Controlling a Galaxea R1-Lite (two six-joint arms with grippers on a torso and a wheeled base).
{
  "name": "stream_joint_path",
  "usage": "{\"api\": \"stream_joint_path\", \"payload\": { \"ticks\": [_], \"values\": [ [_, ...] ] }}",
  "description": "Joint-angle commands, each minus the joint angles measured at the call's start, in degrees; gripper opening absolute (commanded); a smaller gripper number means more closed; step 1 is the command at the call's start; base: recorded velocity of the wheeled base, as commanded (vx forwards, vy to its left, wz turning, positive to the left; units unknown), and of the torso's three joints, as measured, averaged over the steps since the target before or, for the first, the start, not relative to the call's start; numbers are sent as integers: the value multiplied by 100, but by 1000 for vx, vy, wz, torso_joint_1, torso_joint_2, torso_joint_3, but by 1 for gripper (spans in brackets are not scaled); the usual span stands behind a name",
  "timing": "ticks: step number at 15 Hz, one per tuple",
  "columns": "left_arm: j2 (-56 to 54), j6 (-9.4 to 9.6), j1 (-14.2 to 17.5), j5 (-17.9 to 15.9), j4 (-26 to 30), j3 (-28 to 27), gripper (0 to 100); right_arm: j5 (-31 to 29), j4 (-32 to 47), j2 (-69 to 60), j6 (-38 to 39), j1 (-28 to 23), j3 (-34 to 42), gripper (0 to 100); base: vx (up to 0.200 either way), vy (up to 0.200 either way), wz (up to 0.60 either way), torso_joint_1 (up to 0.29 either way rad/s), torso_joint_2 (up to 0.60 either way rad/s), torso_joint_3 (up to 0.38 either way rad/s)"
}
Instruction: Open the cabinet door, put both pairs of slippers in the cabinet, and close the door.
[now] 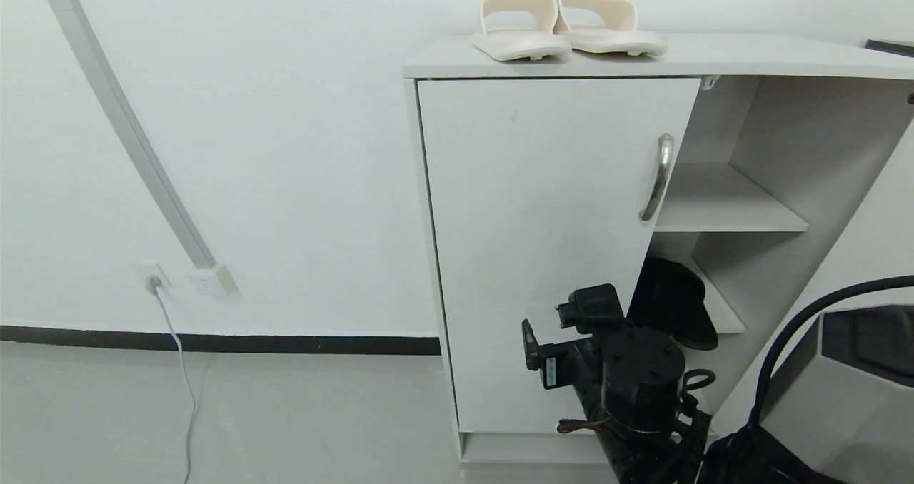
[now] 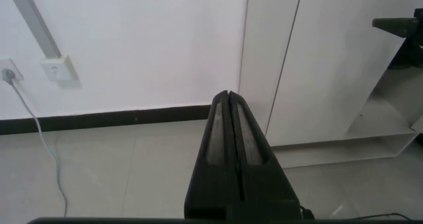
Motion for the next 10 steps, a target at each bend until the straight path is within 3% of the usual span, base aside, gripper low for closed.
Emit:
{"api": "stream_joint_path", "payload": {
  "ticks": [1, 8, 10],
  "values": [
    [7, -1, 0, -2, 0, 1, 0, 2, -1, 17, -2, -3, -9, 100, 0, 0, 0, 0, 0, 0],
    [7, -1, 0, -2, 0, 1, 0, 2, -36, -1, -20, 6, -9, 100, 0, 0, 0, 0, 0, 0],
    [7, -1, 0, -2, 0, 1, 0, 2, -45, 8, -64, 6, 0, 100, 0, 0, 0, -5, -171, -254]
  ]
}}
